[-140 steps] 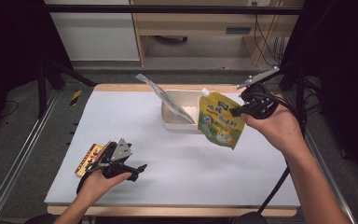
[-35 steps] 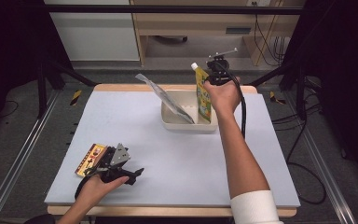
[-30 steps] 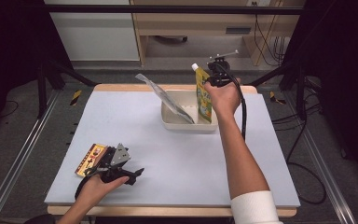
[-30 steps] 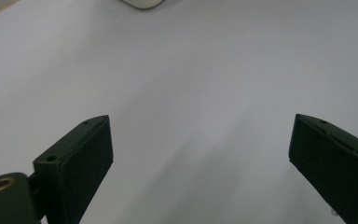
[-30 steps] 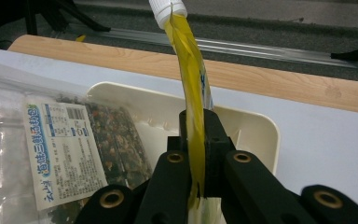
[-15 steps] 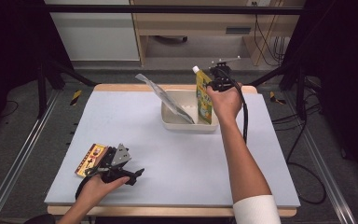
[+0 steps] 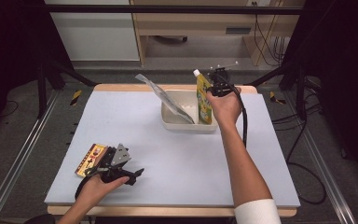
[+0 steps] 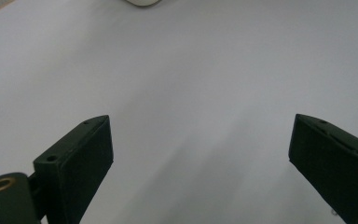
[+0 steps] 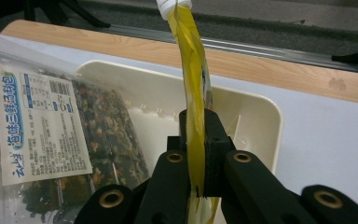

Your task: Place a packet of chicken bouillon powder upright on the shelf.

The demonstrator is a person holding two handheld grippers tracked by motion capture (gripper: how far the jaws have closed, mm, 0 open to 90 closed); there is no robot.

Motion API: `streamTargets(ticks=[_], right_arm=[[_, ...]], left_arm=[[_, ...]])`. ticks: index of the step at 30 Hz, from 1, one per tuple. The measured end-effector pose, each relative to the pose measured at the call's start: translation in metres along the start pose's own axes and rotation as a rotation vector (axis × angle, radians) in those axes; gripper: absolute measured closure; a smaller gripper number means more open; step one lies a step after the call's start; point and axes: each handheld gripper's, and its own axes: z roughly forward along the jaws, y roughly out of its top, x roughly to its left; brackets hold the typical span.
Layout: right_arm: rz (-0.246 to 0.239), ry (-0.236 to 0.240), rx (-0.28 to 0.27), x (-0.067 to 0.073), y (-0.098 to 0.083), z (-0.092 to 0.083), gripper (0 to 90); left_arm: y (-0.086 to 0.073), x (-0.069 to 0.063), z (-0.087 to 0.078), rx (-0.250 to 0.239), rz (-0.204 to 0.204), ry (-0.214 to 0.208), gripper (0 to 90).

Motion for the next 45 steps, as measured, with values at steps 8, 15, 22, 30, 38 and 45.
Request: streamTargets(ticks=[8, 15, 22, 30, 38, 45], right_arm=[[-0.032, 0.012, -0.021, 0.001, -0.004, -0.001, 74.0], [-0.090, -0.003, -0.082, 0.000, -0.013, -0.016, 60.5], [-0.110, 0.015, -0.182, -0.007, -0.038, -0.042, 49.4], [-0.155, -0.015, -0.223, -0.009, -0.077, -0.058, 35.0], [-0.173, -0.007, -0.257, -0.007, -0.117, -0.063, 29.4], [-0.166, 0.007, -0.268, -0.008, -0.156, -0.050, 25.1]], left_arm=[[0.000, 0.000, -0.001, -0.001, -0.004, 0.002, 6.1], [-0.001, 0.004, -0.003, 0.004, -0.002, 0.015, 6.0], [-0.003, 0.011, -0.005, 0.006, -0.017, 0.031, 5.0], [-0.006, 0.021, -0.012, 0.005, -0.019, 0.062, 4.4], [-0.010, 0.032, -0.020, 0.021, -0.065, 0.083, 4.9], [-0.010, 0.039, -0.028, 0.028, -0.089, 0.110, 5.4]])
